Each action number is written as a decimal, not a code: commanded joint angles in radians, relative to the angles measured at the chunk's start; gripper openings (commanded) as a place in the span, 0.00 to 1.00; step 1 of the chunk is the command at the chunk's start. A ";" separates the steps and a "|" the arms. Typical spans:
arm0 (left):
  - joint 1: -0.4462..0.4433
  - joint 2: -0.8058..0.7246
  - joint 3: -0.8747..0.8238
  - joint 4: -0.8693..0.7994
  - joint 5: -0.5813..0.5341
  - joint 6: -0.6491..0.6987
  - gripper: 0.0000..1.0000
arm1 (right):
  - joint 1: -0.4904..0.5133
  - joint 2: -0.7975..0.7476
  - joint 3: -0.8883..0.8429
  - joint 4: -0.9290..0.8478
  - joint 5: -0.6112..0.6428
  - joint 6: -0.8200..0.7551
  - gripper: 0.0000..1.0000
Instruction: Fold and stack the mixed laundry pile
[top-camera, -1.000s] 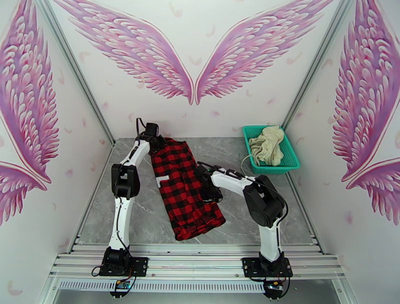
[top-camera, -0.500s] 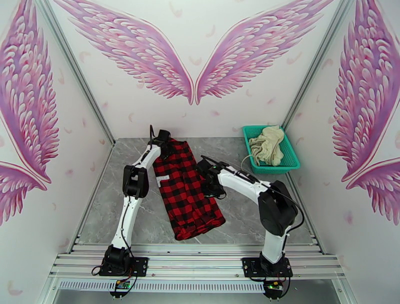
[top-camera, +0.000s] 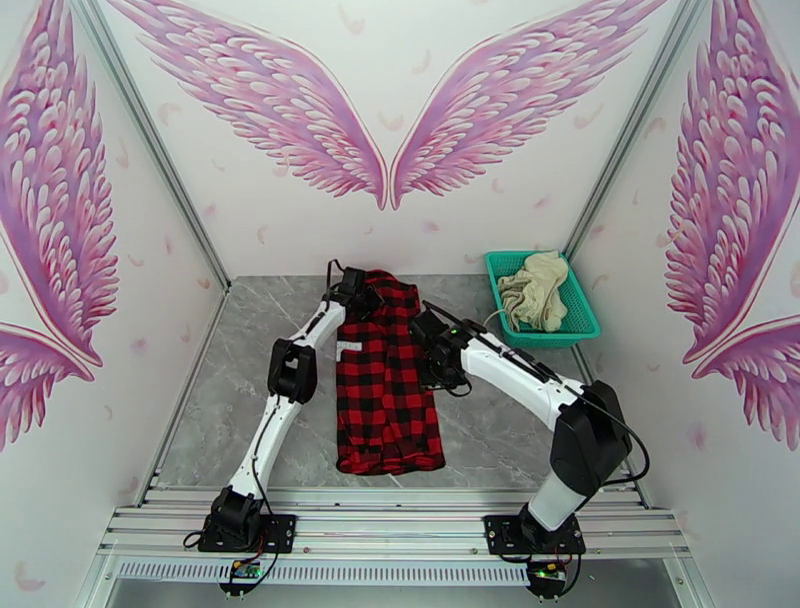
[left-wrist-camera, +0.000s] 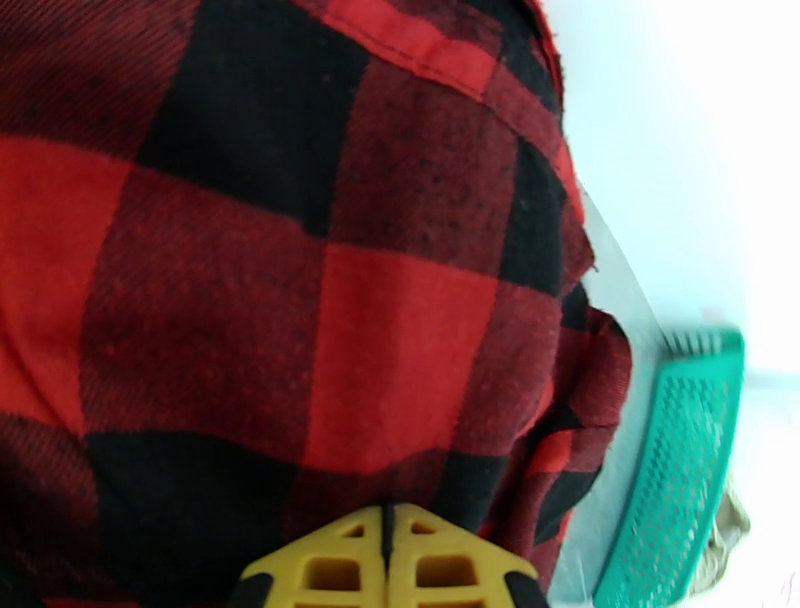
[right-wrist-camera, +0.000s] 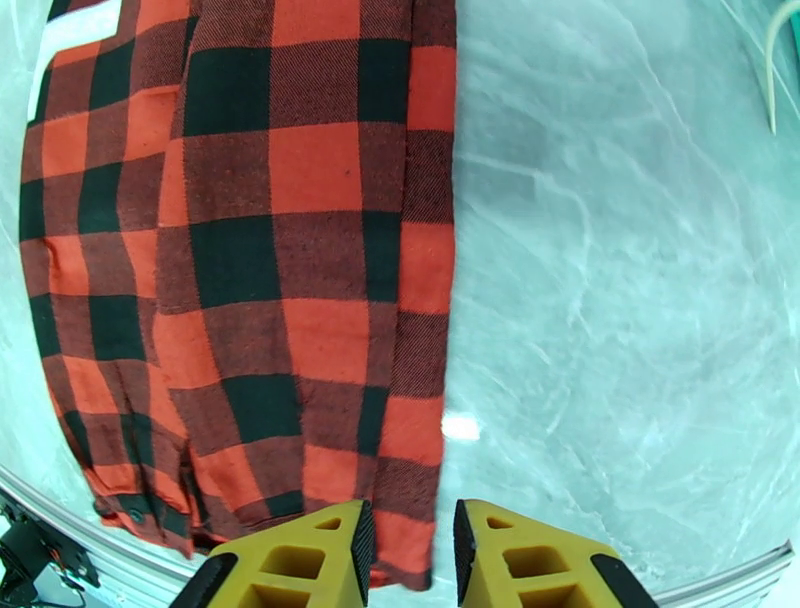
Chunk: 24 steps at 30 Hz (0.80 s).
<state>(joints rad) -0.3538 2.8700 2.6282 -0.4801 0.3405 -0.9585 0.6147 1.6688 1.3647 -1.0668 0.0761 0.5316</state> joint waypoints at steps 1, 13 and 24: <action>-0.013 0.045 0.011 0.038 0.093 -0.007 0.02 | -0.015 -0.049 -0.064 0.026 -0.037 0.045 0.32; 0.015 -0.124 0.070 -0.003 0.123 0.100 0.28 | -0.046 -0.178 -0.241 0.093 -0.187 0.116 0.45; -0.009 -0.706 -0.518 -0.187 0.056 0.385 0.46 | -0.119 -0.296 -0.485 0.208 -0.486 0.142 0.65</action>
<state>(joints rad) -0.3473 2.3688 2.2883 -0.6102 0.4313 -0.6788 0.5098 1.4002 0.9291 -0.9165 -0.2897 0.6544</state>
